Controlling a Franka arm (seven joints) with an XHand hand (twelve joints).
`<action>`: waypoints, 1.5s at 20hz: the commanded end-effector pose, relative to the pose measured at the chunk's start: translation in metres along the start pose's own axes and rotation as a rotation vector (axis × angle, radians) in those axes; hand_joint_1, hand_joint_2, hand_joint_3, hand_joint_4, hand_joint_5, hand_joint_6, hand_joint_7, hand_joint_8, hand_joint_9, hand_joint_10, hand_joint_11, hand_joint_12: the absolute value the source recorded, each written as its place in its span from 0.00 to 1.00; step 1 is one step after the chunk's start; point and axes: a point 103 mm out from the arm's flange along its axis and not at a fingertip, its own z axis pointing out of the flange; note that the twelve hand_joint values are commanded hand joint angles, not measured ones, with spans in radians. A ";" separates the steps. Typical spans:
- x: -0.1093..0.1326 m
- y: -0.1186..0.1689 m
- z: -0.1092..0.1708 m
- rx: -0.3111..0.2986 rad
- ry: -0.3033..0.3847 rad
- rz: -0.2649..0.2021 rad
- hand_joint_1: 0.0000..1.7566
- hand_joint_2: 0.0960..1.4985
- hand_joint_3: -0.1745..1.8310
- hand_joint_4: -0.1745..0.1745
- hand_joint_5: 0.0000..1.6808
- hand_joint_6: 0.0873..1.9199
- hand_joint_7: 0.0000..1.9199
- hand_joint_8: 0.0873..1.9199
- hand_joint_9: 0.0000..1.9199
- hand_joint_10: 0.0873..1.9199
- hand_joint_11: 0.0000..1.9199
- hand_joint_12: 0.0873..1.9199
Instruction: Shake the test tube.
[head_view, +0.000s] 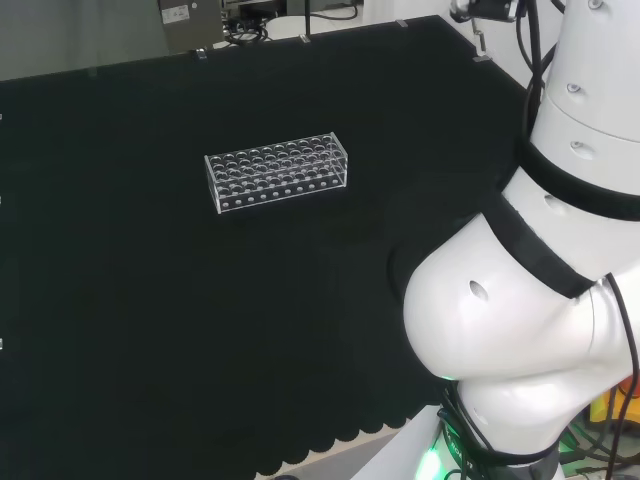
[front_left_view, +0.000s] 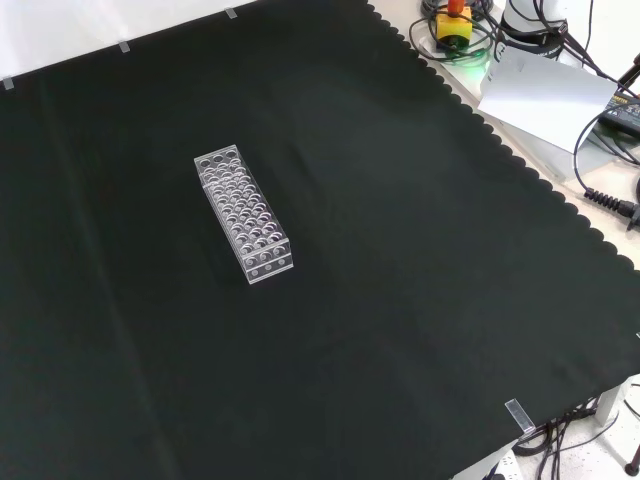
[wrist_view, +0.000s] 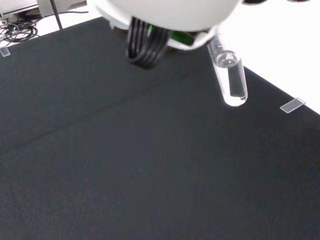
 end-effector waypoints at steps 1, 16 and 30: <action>0.029 -0.005 0.009 0.018 0.030 -0.055 0.68 0.42 0.42 0.00 0.72 0.38 0.86 0.23 0.77 0.29 0.56 0.51; 0.196 -0.046 0.031 0.085 0.144 -0.382 0.68 0.42 0.42 0.00 0.72 0.38 0.86 0.23 0.77 0.29 0.56 0.51; 0.180 -0.036 0.032 0.085 0.107 -0.362 0.68 0.42 0.42 0.00 0.72 0.38 0.86 0.23 0.77 0.29 0.56 0.51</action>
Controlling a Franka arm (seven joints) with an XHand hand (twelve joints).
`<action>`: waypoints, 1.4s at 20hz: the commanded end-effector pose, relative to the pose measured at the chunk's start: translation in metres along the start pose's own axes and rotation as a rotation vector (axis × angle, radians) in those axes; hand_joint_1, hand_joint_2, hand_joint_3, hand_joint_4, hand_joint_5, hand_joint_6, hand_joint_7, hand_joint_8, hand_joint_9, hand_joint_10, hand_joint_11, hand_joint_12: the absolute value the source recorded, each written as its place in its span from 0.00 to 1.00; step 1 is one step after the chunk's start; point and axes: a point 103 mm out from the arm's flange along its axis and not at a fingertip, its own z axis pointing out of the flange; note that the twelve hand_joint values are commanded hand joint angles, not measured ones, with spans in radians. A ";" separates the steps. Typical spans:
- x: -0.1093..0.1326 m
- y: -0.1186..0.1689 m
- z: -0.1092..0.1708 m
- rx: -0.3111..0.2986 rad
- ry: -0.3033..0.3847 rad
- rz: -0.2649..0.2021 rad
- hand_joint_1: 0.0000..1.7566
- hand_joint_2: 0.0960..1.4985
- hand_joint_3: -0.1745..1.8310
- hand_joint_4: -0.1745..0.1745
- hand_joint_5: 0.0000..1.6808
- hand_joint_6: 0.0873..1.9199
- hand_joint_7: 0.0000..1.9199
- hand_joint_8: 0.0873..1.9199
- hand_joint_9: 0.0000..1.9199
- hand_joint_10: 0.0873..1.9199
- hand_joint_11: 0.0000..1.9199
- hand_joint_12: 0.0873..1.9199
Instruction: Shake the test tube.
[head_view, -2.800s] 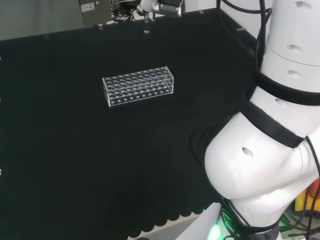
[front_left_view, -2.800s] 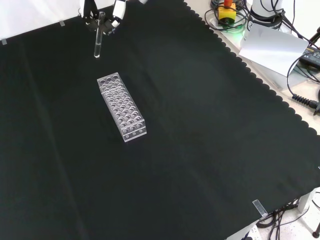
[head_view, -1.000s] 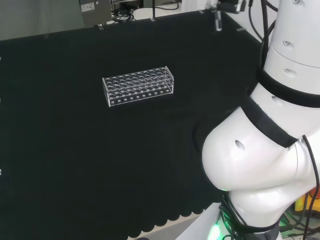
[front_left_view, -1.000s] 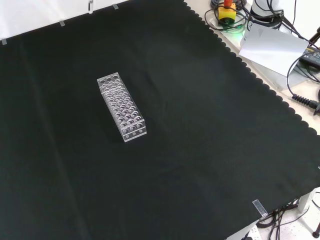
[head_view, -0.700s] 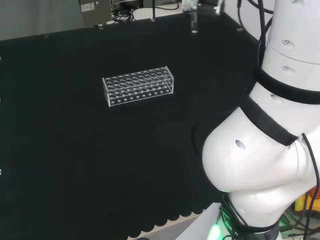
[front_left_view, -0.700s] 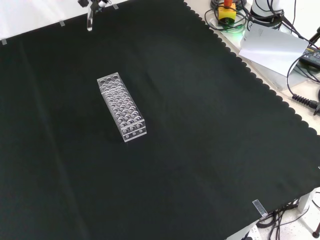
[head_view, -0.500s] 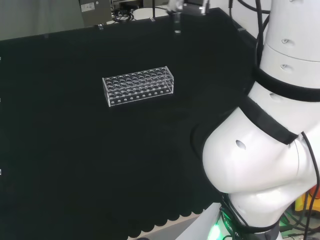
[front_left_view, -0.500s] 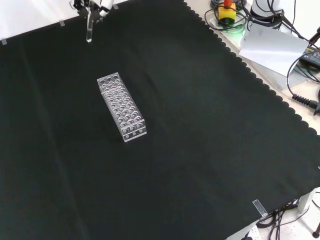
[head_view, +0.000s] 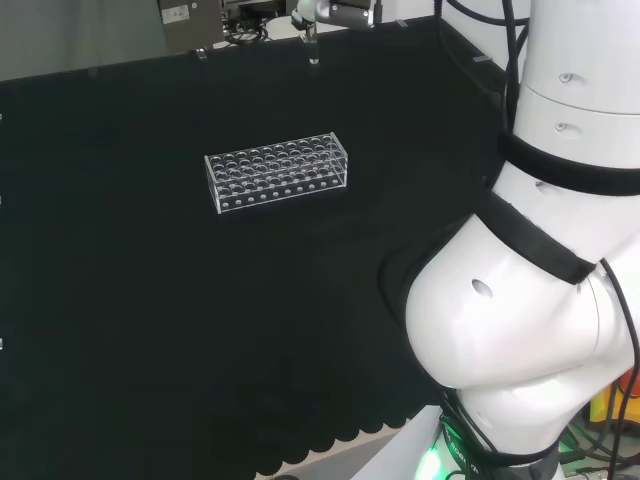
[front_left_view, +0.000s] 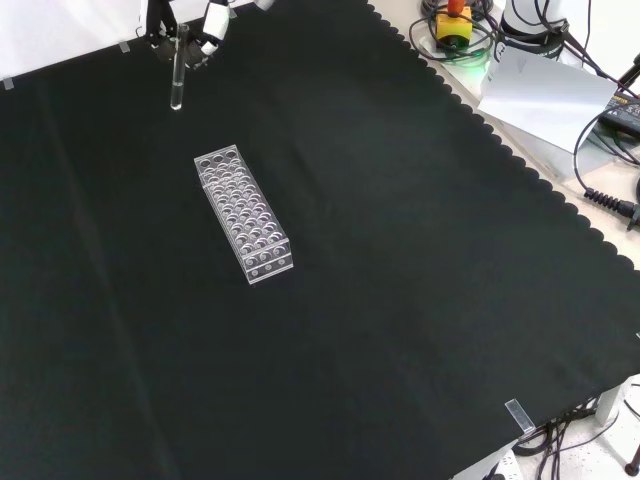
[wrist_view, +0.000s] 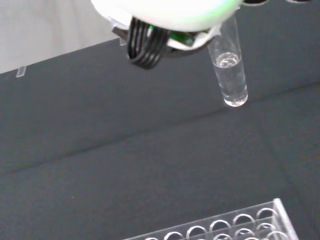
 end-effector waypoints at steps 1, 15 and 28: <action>-0.043 -0.004 -0.003 0.004 -0.036 0.080 0.68 0.42 0.42 0.00 0.72 0.38 0.86 0.23 0.77 0.29 0.56 0.51; -0.203 -0.032 -0.047 -0.053 -0.131 0.440 0.68 0.42 0.42 0.00 0.72 0.38 0.86 0.23 0.77 0.29 0.56 0.51; -0.152 -0.026 -0.017 -0.012 -0.078 0.329 0.68 0.41 0.42 0.00 0.72 0.38 0.86 0.23 0.77 0.29 0.56 0.51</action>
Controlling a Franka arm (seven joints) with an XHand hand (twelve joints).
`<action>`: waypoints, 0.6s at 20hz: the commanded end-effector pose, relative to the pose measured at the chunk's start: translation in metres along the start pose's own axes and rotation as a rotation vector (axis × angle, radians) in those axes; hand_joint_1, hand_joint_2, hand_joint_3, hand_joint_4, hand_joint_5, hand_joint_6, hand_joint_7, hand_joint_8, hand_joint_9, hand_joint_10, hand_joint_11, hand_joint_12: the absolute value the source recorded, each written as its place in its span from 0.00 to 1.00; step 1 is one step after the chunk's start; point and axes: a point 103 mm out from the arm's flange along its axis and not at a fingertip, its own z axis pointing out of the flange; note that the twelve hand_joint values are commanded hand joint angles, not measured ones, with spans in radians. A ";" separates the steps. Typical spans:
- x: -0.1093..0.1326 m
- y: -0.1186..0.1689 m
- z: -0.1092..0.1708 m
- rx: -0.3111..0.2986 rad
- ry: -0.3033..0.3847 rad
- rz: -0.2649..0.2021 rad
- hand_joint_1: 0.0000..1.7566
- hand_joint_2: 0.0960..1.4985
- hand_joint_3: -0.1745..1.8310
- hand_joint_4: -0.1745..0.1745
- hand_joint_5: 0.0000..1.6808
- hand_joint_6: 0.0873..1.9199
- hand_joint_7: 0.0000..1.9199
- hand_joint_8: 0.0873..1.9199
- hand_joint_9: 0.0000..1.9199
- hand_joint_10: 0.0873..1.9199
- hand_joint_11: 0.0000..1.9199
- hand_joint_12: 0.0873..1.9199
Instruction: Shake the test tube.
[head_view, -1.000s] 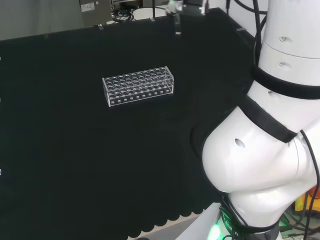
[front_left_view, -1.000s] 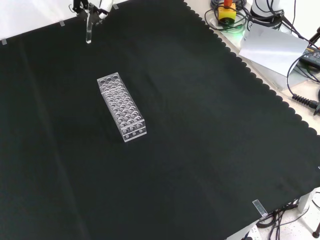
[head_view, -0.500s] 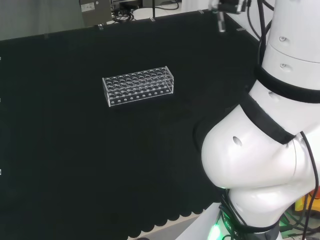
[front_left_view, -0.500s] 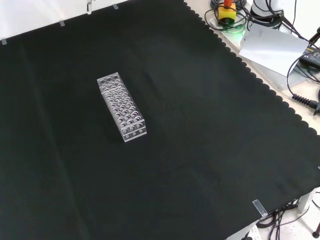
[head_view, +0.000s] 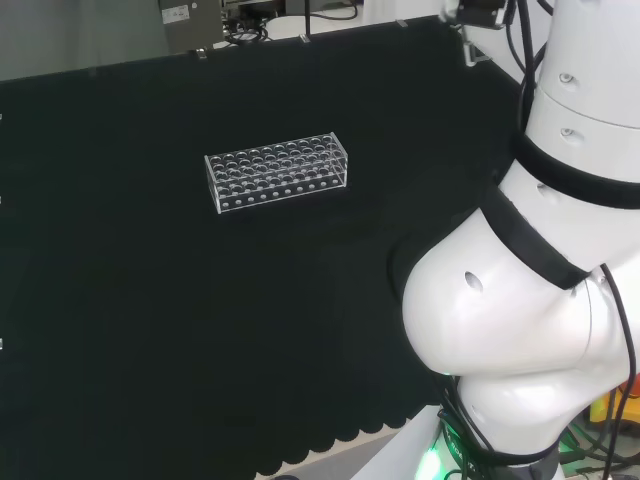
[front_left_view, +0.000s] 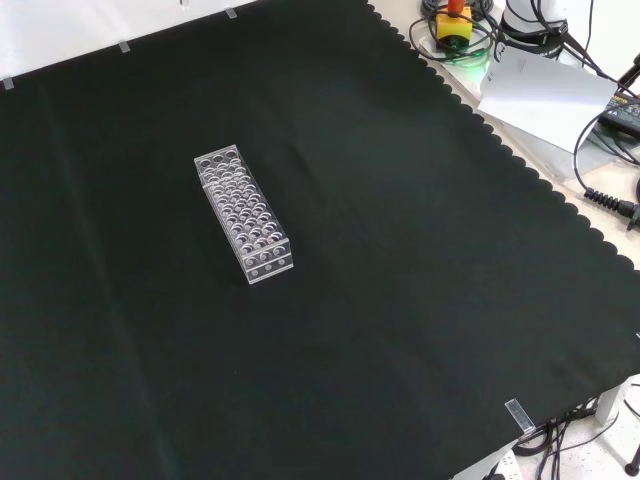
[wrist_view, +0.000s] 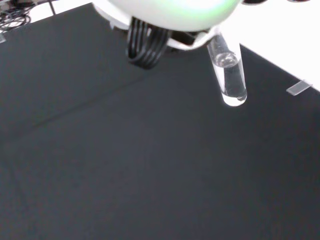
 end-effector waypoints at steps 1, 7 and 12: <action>0.055 -0.015 0.019 0.034 0.046 -0.120 0.68 0.41 0.42 0.00 0.72 0.38 0.86 0.23 0.77 0.29 0.56 0.51; 0.111 -0.029 0.033 0.069 0.109 -0.226 0.68 0.41 0.42 0.00 0.72 0.38 0.86 0.23 0.77 0.29 0.56 0.51; 0.151 -0.042 0.048 0.105 0.141 -0.292 0.68 0.41 0.42 0.00 0.72 0.38 0.86 0.23 0.77 0.29 0.56 0.51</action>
